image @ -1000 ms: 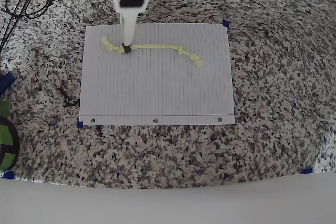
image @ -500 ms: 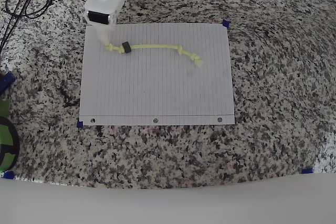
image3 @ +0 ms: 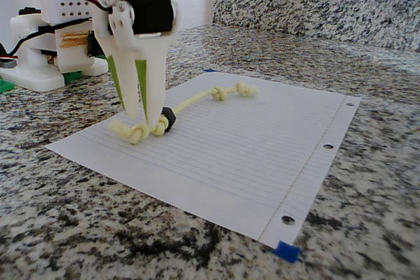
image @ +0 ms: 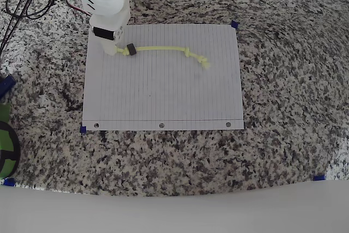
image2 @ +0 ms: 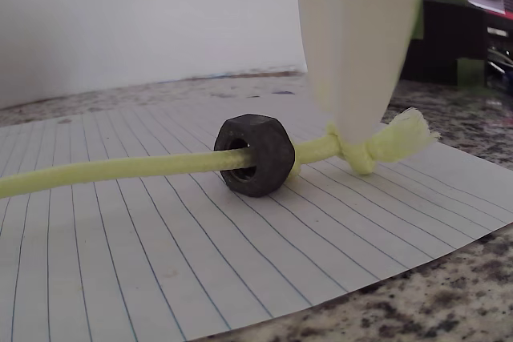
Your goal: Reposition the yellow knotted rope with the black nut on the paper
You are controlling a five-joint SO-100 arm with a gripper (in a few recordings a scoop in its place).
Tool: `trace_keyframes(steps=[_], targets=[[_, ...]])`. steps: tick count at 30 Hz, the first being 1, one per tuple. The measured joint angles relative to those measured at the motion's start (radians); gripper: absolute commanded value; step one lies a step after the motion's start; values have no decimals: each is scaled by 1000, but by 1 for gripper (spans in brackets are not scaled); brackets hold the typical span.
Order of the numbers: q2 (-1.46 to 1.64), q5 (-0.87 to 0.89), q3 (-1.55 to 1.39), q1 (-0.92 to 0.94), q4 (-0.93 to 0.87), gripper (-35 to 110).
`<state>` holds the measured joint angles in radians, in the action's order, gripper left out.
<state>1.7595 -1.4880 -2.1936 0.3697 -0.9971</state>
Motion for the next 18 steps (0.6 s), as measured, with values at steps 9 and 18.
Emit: trace_keyframes(steps=[9,18], targets=[[-31,-12,9,-11,29,39],[-66,-18,17,0,38,36]])
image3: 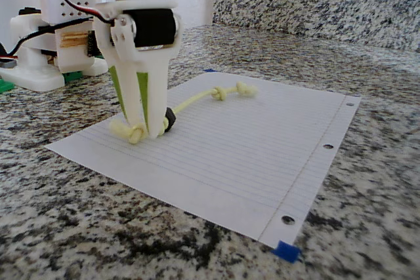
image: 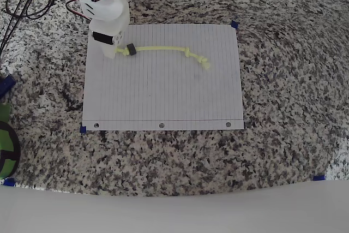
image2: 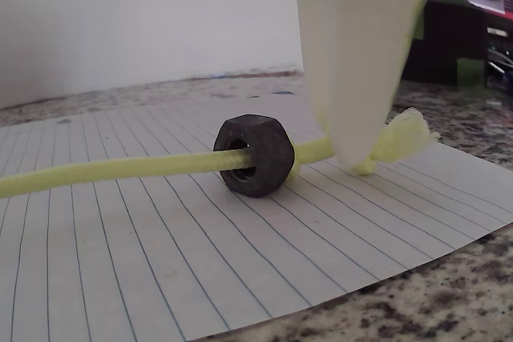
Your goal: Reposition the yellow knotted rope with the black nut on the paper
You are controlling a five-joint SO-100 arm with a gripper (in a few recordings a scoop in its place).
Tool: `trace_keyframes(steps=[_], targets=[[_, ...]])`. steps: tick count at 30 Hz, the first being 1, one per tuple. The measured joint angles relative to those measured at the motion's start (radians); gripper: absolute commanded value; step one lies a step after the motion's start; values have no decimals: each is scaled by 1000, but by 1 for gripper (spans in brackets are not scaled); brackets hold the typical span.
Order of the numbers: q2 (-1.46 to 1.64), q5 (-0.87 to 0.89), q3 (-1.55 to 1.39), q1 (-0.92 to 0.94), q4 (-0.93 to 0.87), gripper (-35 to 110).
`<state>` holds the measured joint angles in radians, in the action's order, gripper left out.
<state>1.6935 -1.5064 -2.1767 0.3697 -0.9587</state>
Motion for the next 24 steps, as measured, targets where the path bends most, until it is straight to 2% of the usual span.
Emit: trace_keyframes(steps=[8,20,24], targets=[[-20,-5,0,15,18,33],[-29,-8,2,29,38,9],[-29,-8,2,29,38,7]])
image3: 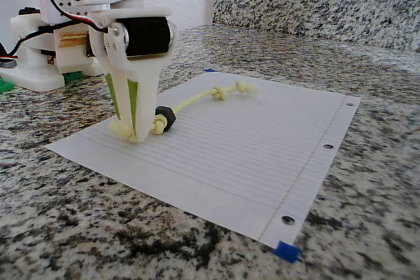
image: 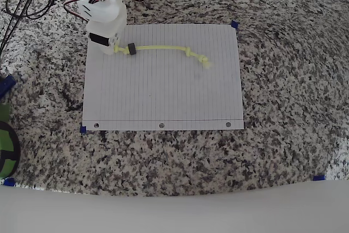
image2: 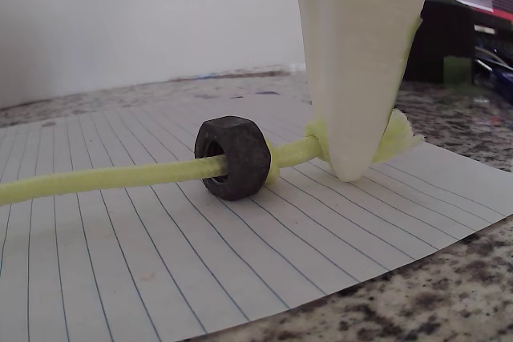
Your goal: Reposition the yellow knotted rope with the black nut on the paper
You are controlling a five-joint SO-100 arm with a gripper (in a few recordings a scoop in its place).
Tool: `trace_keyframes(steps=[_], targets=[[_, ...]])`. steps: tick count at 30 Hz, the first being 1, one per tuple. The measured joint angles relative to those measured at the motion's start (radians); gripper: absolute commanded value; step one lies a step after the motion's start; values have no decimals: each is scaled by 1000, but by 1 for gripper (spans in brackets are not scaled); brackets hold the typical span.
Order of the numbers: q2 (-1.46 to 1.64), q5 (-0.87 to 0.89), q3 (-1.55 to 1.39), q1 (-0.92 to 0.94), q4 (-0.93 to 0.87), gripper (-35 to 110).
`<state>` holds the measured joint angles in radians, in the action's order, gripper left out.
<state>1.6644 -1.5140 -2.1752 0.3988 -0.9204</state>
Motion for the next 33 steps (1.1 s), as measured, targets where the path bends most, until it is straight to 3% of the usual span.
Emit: trace_keyframes(steps=[4,11,20,25,33], targets=[[0,0,0,0,3,0],[5,0,0,0,9,0],[298,37,0,57,26,0],[480,164,-2,63,72,0],[660,568,-51,129,282,0]])
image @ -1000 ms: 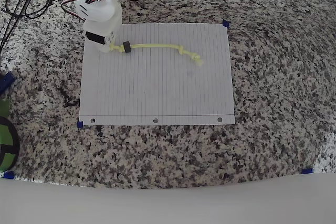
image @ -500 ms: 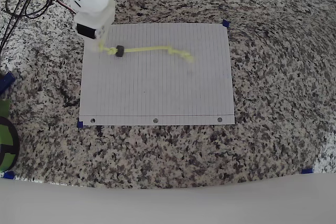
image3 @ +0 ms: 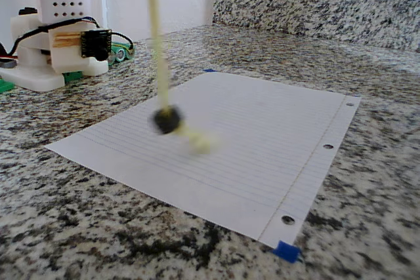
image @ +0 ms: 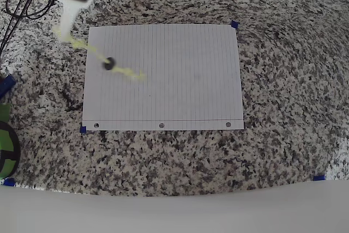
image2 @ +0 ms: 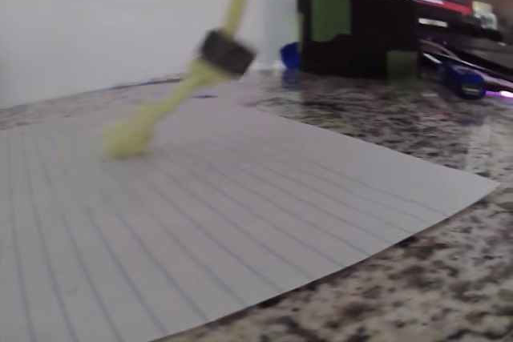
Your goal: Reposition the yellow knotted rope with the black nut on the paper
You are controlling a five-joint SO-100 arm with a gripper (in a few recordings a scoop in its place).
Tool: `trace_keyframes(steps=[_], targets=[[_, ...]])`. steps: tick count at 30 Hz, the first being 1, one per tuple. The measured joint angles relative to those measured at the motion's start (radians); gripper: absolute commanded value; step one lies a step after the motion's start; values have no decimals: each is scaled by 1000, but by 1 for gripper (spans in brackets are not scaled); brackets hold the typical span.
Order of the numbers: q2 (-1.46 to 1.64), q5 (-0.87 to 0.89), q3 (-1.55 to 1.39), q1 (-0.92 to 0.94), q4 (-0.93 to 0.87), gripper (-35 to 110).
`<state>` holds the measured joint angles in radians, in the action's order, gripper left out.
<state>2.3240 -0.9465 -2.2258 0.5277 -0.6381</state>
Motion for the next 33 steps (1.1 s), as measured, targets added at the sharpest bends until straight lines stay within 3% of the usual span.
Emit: trace_keyframes(steps=[8,14,23,33], targets=[[147,362,-147,77,420,0],[236,726,-350,106,623,0],[324,1233,-476,89,655,0],[388,1505,-541,89,660,0]])
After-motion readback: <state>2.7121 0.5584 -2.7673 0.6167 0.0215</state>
